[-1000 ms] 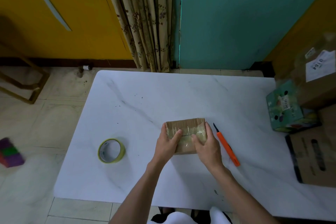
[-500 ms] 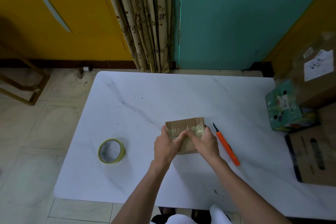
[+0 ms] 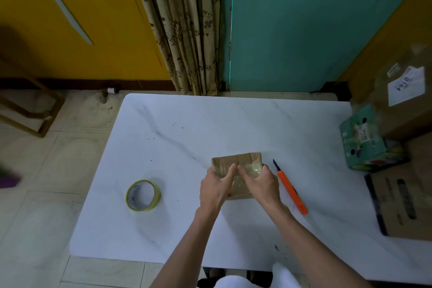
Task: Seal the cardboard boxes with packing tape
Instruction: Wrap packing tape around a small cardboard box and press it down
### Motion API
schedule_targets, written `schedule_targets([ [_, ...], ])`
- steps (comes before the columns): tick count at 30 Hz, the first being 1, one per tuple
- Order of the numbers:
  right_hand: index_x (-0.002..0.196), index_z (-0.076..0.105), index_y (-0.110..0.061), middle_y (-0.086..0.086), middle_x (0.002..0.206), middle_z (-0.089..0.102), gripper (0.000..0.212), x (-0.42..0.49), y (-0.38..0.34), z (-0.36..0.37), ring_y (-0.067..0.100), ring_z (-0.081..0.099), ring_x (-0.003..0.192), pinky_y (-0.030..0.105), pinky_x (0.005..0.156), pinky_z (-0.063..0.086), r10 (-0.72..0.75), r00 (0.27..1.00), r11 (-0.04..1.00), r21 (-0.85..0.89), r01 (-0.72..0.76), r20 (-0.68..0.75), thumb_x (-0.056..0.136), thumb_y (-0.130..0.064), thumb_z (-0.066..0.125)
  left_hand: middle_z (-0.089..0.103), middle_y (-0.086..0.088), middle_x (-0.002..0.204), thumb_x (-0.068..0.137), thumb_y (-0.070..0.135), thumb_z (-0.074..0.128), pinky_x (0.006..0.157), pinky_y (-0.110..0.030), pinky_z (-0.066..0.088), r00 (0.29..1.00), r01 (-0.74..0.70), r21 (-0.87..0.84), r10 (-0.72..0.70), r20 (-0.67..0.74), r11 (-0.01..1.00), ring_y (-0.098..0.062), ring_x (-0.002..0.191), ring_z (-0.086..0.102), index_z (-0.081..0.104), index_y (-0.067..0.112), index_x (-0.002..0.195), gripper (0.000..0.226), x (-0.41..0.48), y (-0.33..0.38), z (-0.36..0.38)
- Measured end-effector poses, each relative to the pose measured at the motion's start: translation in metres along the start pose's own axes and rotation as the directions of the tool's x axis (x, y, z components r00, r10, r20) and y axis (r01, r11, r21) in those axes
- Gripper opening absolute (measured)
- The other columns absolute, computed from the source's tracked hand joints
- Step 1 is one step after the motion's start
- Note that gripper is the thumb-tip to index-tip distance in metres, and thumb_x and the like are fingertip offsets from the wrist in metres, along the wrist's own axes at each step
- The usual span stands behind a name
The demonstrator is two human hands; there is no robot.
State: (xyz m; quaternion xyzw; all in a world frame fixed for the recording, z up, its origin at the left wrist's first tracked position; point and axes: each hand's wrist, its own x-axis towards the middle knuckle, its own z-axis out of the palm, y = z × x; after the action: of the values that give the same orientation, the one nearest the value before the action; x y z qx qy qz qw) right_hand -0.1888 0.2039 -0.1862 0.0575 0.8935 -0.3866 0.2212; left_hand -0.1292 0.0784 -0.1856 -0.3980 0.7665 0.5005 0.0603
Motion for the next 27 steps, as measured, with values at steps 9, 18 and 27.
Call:
schedule_targets([
  [9,0.095,0.057,-0.007,0.013,0.088,0.065,0.043,0.0016,-0.0018,0.0024,0.032,0.065,0.087,0.038,0.074,0.052,-0.083,0.991,0.994,-0.083,0.075,-0.101,0.105,-0.041,0.034,0.059,0.004,0.078,0.104,0.05,0.045,0.067,-0.029,0.037,0.988,-0.078,0.133,0.095,-0.122,0.988,-0.02,0.076,0.057,0.058,0.012,0.09,0.042,0.0,-0.0031,0.0037],
  [18,0.097,0.057,-0.016,-0.003,0.084,0.064,0.052,-0.0053,-0.0008,0.0006,0.013,0.064,0.074,0.028,0.06,0.054,-0.03,0.998,0.999,0.024,0.031,-0.059,0.082,-0.066,0.064,0.071,0.012,0.08,0.071,0.087,0.058,0.065,-0.024,0.052,0.996,-0.039,0.068,0.044,-0.075,0.997,-0.005,0.076,0.067,0.066,0.03,0.093,0.063,0.0009,-0.0047,0.0056],
  [27,0.107,0.062,-0.001,0.016,0.096,0.066,0.054,-0.0008,-0.0003,-0.0006,0.031,0.062,0.094,0.042,0.082,0.051,-0.071,0.994,0.995,-0.081,0.065,-0.078,0.106,-0.041,0.026,0.059,-0.003,0.077,0.107,0.048,0.032,0.068,-0.033,0.039,0.993,-0.056,0.102,0.067,-0.101,0.993,-0.026,0.08,0.058,0.057,0.009,0.082,0.053,0.0042,-0.0031,0.0031],
])
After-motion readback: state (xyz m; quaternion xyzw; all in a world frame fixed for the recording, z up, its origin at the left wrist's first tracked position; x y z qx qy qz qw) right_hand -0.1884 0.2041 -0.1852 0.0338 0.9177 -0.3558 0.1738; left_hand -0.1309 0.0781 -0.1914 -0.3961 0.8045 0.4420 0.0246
